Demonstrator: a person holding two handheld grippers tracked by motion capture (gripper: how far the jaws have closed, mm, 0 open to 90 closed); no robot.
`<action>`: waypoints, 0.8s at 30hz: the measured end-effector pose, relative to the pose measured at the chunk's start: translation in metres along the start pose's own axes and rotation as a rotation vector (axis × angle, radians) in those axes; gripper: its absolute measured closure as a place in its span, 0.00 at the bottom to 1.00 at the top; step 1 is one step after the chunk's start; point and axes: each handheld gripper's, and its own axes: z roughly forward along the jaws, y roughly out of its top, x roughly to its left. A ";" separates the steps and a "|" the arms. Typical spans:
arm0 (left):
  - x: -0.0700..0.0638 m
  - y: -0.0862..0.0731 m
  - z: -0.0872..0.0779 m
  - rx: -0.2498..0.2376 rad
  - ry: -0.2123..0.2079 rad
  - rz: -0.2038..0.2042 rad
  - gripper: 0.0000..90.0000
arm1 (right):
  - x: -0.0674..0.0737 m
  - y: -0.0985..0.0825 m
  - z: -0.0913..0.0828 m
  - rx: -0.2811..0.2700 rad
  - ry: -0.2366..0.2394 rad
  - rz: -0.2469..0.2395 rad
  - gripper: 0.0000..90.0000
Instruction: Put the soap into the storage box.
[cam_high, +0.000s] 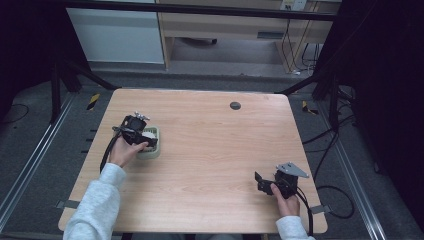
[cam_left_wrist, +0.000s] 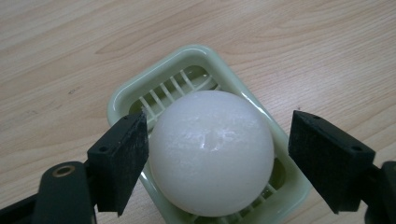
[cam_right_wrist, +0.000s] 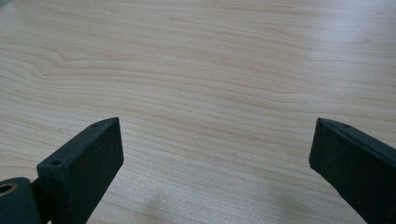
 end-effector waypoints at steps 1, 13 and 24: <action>-0.001 0.000 -0.002 -0.010 -0.009 -0.002 0.23 | 0.000 0.000 0.000 0.000 0.000 0.000 0.04; -0.014 -0.013 -0.029 -0.129 -0.019 0.009 0.23 | 0.000 0.000 -0.001 -0.002 0.000 0.002 0.04; -0.029 -0.040 -0.049 -0.251 -0.052 -0.015 0.23 | 0.000 0.000 -0.001 -0.005 -0.001 0.001 0.04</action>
